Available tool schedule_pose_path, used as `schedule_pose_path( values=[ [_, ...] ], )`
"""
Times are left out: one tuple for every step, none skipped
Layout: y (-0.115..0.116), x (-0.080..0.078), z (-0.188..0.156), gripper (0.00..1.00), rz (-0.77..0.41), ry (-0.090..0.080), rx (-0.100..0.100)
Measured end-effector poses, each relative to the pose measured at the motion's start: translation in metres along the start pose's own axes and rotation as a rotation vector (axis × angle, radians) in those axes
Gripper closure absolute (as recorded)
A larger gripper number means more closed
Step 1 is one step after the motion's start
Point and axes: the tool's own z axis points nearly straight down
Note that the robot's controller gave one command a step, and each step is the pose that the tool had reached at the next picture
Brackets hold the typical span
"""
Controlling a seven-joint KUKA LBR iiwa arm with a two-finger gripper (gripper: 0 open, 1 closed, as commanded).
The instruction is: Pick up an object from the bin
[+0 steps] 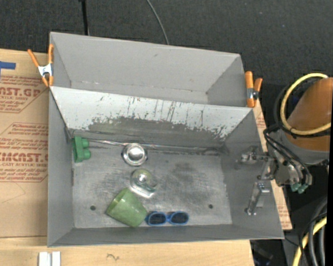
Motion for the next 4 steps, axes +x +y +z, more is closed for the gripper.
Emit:
schedule_pose_path(
  values=[
    [0.083,0.004,0.079,0.0,-0.042,0.008,-0.006],
    [0.134,0.002,0.149,0.0,-0.277,-0.022,0.002],
    [0.135,0.007,0.152,1.0,-0.277,-0.004,-0.001],
    [0.058,-0.009,0.035,1.0,-0.485,-0.006,0.003]
  ],
)
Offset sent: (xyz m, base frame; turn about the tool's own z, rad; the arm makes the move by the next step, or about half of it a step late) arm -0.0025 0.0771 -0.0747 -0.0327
